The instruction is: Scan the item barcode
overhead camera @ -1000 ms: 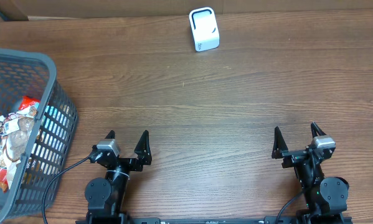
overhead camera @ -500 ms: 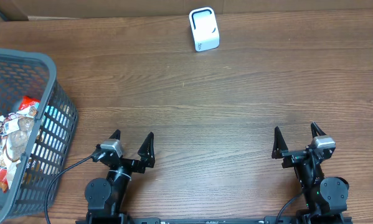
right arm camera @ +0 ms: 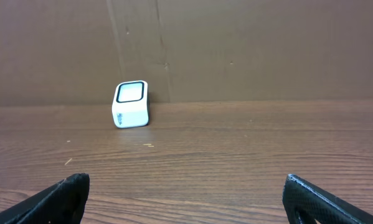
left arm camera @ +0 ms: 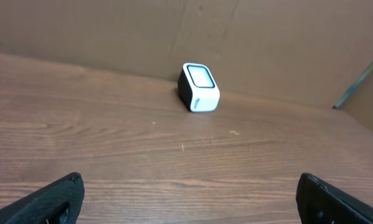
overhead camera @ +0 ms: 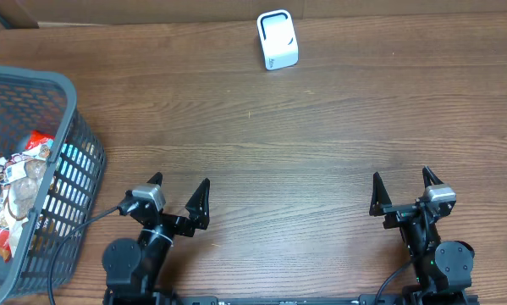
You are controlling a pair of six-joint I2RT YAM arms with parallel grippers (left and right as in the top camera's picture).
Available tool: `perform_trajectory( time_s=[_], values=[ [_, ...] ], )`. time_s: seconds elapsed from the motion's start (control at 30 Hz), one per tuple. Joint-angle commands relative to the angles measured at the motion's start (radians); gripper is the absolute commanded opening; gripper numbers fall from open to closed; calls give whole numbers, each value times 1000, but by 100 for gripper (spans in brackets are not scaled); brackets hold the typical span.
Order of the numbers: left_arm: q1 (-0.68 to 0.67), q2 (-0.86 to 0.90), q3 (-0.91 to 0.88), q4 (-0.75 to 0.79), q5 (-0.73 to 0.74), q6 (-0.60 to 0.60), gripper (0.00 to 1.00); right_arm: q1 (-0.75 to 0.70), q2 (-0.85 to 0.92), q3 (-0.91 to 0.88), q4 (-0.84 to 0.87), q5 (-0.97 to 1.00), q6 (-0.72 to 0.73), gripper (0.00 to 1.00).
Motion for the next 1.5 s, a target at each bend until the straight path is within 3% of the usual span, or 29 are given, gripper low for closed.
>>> perform_trajectory(
  time_s=[0.0, 0.2, 0.47, 0.57, 0.77, 0.93, 1.07, 1.2, 1.47],
  values=[
    [-5, 80, 79, -10, 15, 21, 100, 5, -10, -10, 6, 3, 3, 100],
    [-5, 269, 272, -100, 16, 71, 100, 5, -10, -10, 6, 3, 3, 100],
    [-5, 583, 695, -440, 57, 95, 100, 5, -10, -10, 6, 3, 3, 100],
    [-5, 634, 783, -502, 91, 106, 100, 5, -10, -10, 6, 3, 3, 100],
    [-5, 664, 813, -516, 92, 108, 100, 5, -10, -10, 32, -53, 36, 100],
    [-1, 665, 826, -510, 92, 196, 100, 5, -5, 42, 5, -175, 37, 100],
    [9, 714, 926, -562, 71, 165, 99, 5, 51, 180, -85, -195, 36, 100],
    [12, 807, 1117, -723, -12, 147, 99, 5, 172, 380, -229, -230, 33, 100],
    [22, 995, 1574, -1122, -367, 85, 100, 5, 475, 784, -564, -277, 25, 100]
  ],
)
